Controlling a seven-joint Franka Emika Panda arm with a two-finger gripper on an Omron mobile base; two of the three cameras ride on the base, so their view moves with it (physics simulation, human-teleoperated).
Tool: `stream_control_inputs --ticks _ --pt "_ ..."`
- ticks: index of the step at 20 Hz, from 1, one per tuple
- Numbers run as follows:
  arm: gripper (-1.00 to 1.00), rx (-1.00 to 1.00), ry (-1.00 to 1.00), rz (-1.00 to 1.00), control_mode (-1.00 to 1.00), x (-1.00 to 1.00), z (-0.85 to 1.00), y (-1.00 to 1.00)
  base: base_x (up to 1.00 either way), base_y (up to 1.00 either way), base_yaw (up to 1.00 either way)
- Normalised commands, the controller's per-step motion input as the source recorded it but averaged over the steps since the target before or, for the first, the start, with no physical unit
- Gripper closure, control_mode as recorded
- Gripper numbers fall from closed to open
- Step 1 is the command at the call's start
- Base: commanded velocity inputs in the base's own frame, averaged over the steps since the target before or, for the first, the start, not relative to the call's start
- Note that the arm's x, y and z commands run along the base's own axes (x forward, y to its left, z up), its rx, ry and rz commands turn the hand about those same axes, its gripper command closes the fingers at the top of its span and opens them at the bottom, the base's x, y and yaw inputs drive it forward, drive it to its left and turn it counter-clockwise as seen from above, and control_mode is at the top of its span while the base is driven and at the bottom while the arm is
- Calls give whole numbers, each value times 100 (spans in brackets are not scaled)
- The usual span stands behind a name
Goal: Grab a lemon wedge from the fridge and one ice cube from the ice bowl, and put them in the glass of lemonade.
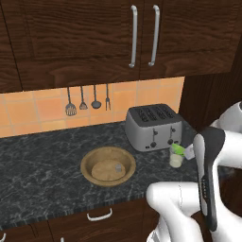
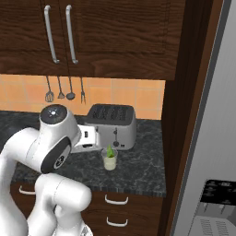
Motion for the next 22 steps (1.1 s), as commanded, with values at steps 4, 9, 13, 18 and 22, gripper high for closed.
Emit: stream_control_inputs --ticks 4,9,13,18,22 --pt "-100 1 -14 6 -100 -56 17 62 0 0 0" --pt "-100 3 -22 -4 -100 -20 42 54 0 0 0" --pt "-100 5 -36 -15 -100 56 40 42 0 0 0" --pt "-100 0 -19 -45 -100 93 9 39 0 0 0" --pt "-100 9 -7 -49 -100 2 0 -13 0 0 0"
